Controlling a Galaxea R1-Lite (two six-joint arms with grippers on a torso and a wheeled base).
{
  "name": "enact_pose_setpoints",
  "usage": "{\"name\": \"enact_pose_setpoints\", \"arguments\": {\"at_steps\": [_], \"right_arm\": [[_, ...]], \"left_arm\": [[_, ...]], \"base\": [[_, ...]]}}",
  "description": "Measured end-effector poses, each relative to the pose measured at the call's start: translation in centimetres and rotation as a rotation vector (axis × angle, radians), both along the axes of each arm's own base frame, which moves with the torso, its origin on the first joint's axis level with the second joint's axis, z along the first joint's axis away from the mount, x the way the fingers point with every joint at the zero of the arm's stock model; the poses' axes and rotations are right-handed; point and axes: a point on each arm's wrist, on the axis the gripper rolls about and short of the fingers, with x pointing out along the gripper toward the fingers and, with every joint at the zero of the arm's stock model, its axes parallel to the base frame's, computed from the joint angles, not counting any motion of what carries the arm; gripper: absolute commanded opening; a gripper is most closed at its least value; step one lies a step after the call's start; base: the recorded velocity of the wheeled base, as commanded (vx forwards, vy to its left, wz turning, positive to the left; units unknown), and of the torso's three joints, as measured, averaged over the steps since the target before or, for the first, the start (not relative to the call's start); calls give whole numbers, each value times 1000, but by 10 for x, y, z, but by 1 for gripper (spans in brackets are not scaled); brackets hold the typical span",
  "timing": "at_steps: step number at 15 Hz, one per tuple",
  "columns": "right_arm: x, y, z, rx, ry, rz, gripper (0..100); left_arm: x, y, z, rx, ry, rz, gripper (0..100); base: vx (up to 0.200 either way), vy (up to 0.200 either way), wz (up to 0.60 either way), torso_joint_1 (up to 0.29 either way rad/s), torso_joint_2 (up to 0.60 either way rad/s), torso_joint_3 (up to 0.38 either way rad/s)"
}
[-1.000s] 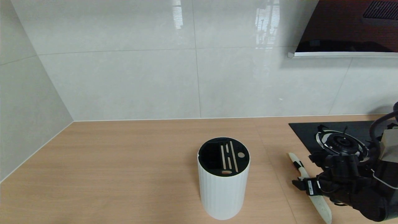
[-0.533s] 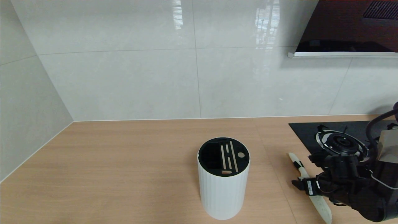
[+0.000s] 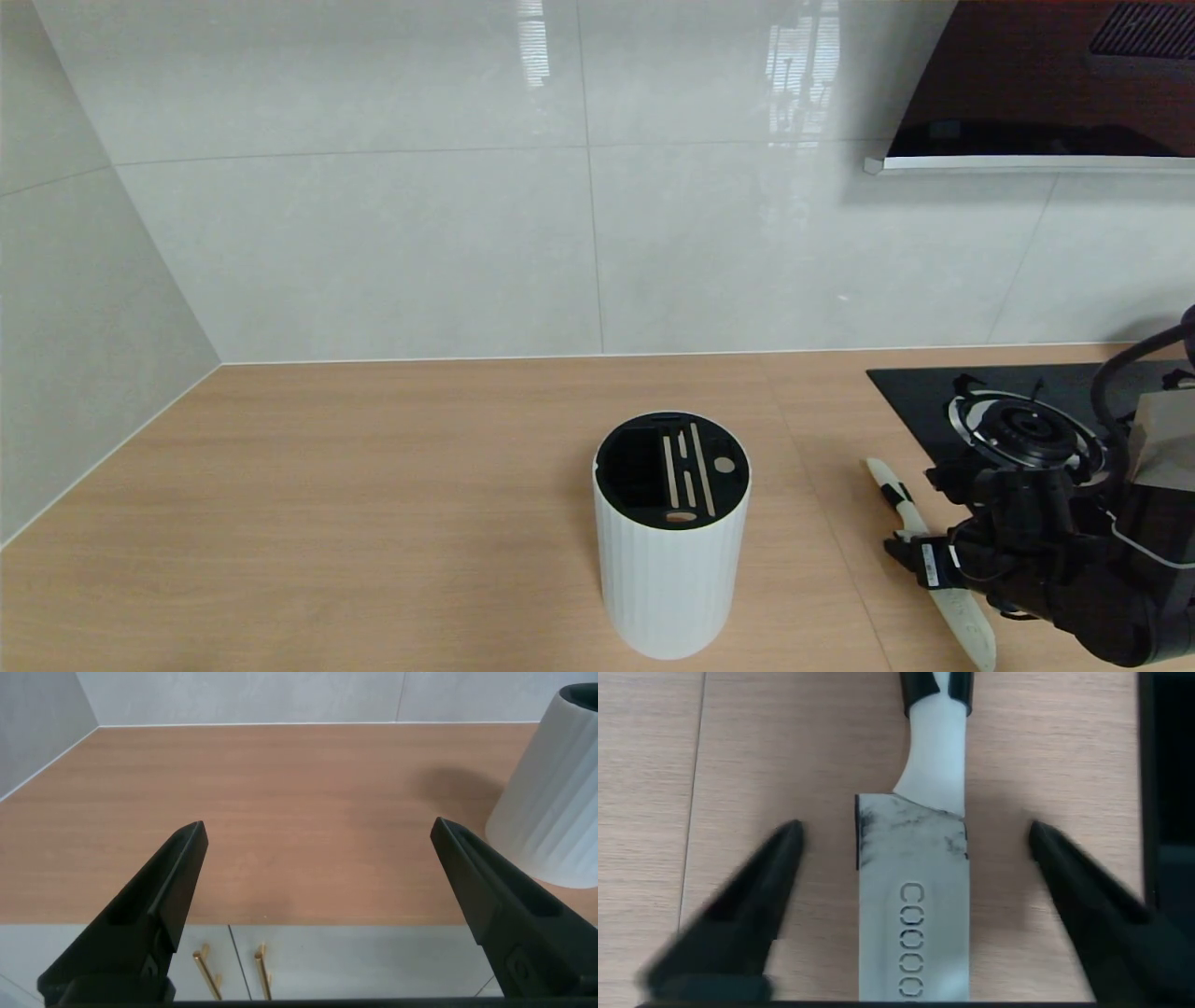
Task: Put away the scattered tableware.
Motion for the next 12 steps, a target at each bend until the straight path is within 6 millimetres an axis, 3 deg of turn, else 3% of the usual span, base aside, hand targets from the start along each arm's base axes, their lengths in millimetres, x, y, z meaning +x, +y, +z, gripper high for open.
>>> {"name": "enact_pose_setpoints", "arguments": {"at_steps": [8, 10, 12], "right_arm": [[-2, -1, 2, -4, 2, -4, 0], [-2, -1, 12, -2, -28, -9, 0], [-4, -1, 34, 8, -102, -12, 0]], "left_arm": [[0, 0, 0, 0, 0, 0, 100], [0, 0, 0, 0, 0, 0, 100], [0, 0, 0, 0, 0, 0, 100]], "base": [[0, 0, 0, 0, 0, 0], [0, 0, 0, 0, 0, 0], [0, 0, 0, 0, 0, 0]]}}
